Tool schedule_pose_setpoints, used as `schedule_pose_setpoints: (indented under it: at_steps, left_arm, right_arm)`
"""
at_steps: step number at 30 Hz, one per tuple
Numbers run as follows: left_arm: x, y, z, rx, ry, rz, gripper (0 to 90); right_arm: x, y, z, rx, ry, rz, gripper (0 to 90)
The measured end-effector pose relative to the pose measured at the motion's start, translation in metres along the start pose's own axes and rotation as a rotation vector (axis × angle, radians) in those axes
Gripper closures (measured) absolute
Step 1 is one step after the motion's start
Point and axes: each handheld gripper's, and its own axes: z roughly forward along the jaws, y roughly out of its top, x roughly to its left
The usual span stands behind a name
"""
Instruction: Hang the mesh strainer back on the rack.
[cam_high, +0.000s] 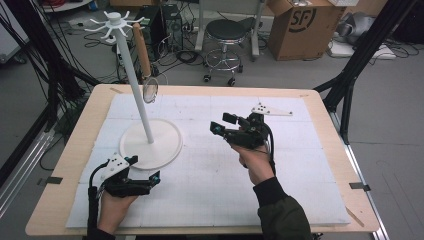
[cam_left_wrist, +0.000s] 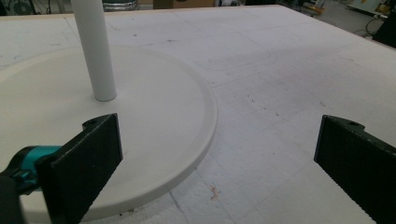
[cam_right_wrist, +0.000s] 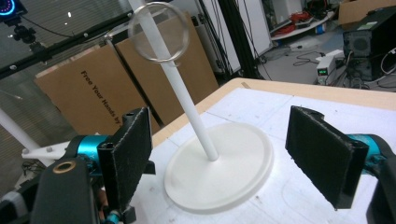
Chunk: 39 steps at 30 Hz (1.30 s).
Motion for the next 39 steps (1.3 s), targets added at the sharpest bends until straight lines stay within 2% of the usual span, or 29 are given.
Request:
schedule_pose_setpoints:
  at_steps: [12,17,22,31,39]
  left_arm:
    - [-0.002,0.001,0.001,-0.01,0.0,0.007,1.6]
    - [-0.003,0.001,0.003,-0.007,-0.002,0.008,1.6]
    - [-0.004,0.001,0.002,-0.013,-0.007,0.01,1.6]
    - [-0.004,0.002,0.001,-0.018,-0.006,0.008,1.6]
    - [-0.005,0.002,0.002,-0.016,-0.013,0.012,1.6]
  right_arm:
    - [-0.011,-0.019,-0.022,0.02,-0.061,-0.011,22.5]
    - [-0.013,-0.024,-0.03,0.018,-0.073,-0.02,22.4]
    - [-0.017,-0.032,-0.037,0.011,-0.08,-0.005,22.4]
    - [-0.023,-0.048,-0.051,0.042,-0.13,-0.049,22.4]
    - [-0.028,-0.065,-0.063,0.065,-0.159,-0.03,22.3]
